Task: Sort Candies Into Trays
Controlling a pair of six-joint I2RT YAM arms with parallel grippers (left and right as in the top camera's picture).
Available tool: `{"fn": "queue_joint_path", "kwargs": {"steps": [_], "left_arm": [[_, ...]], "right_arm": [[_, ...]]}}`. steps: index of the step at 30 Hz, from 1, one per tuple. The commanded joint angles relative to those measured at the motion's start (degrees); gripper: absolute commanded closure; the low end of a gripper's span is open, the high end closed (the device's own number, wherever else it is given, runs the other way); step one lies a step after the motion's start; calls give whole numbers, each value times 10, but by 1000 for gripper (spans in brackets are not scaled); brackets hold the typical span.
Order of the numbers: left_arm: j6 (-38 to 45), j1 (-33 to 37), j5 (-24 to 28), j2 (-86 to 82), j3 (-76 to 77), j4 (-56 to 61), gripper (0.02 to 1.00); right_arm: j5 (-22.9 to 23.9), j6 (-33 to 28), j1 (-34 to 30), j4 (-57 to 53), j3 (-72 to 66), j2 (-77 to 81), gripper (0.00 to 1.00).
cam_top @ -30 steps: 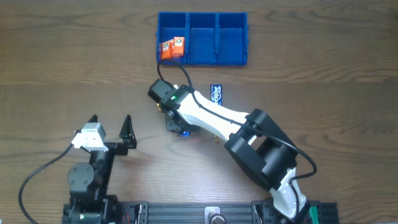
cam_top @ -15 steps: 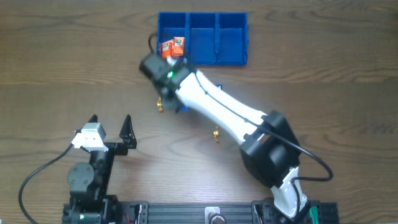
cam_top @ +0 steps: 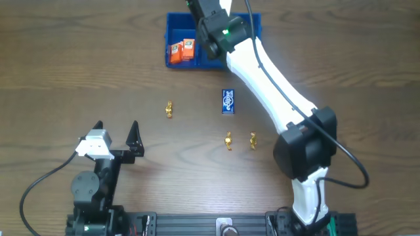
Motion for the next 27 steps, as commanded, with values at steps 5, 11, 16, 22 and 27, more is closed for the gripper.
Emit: {"fn": "queue_joint_path", "kwargs": {"steps": [5,11,16,22,27], "left_arm": [[4,3,10,-4,-10,-21,20],[4,3,10,-4,-10,-21,20],[4,3,10,-4,-10,-21,20],[4,3,10,-4,-10,-21,20],[4,3,10,-4,-10,-21,23]], "right_arm": [[7,-13,-17,33,3,74,768],[-2,8,-17,31,3,76,759],[-5,20,-13,31,3,76,755],[-17,19,-6,34,3,83,684],[-21,19,-3,34,2,84,419]]}}
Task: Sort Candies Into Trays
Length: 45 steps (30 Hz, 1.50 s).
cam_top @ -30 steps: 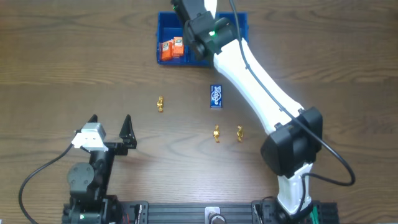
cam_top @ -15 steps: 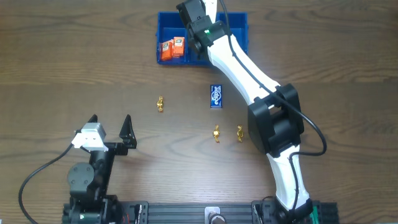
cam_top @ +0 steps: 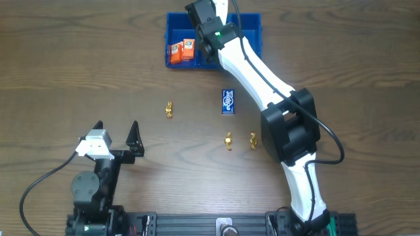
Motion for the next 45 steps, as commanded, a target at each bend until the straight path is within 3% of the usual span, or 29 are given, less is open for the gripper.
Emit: {"fn": "queue_joint_path", "kwargs": {"steps": [1,7,13,18,23,31,33,39,45], "left_arm": [[4,3,10,-3,-10,-21,20],[4,3,10,-3,-10,-21,20],[4,3,10,-3,-10,-21,20],[4,3,10,-3,-10,-21,20],[4,3,10,-3,-10,-21,20],[4,3,10,-3,-10,-21,20],[4,3,10,-3,-10,-21,20],[4,3,10,-3,-10,-21,23],[4,3,10,-3,-10,-21,20]], "right_arm": [[-9,-2,5,0,3,-2,338],[-12,-7,18,-4,-12,-52,209],[-14,-4,41,-30,-113,-132,180],[-85,37,48,-54,-253,-174,165],[-120,61,37,-35,-354,-168,165],[-130,62,11,-29,-373,-143,165],[-134,62,11,-26,-373,-134,178],[-143,62,11,-17,-373,-131,419],[-151,62,11,-13,-373,-116,439]]}}
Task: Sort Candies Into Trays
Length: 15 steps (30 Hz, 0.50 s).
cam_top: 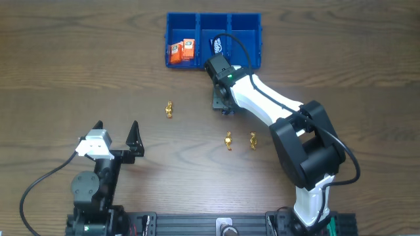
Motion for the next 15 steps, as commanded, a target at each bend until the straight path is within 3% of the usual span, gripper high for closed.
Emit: {"fn": "queue_joint_path", "kwargs": {"steps": [1,7,15], "left_arm": [[4,3,10,-3,-10,-21,20],[4,3,10,-3,-10,-21,20],[4,3,10,-3,-10,-21,20]], "right_arm": [[-7,4,0,4,2,26,474],[-7,4,0,5,3,28,652],[14,4,13,-33,45,-6,720]]}}
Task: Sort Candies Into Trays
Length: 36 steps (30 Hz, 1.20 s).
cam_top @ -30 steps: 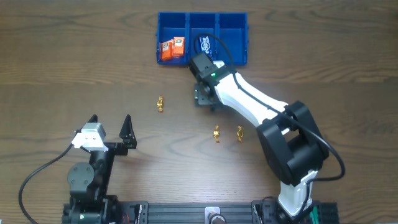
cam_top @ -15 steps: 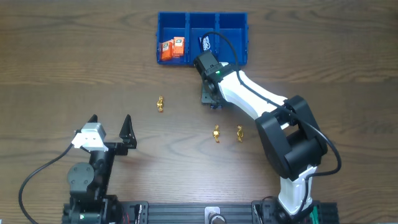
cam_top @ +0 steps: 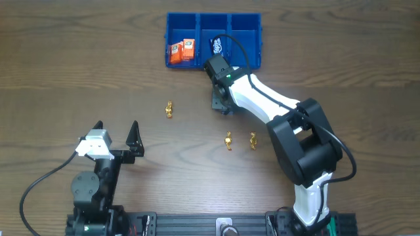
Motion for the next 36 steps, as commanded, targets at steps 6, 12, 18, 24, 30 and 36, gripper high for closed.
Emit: {"fn": "queue_joint_path", "kwargs": {"steps": [6,12,18,24,30,36], "left_arm": [[4,3,10,-3,-10,-21,20],[4,3,10,-3,-10,-21,23],[4,3,10,-3,-10,-21,20],[4,3,10,-3,-10,-21,20],[4,3,10,-3,-10,-21,20],[4,3,10,-3,-10,-21,20]], "right_arm": [[77,-4,24,-95,165,-55,759],[91,-33,1,-113,337,-21,763],[111,-43,-14,-78,444,76,766],[121,-45,-28,-57,456,138,752],[128,-47,-29,-53,455,153,720],[131,-48,-28,-49,455,154,608]]}}
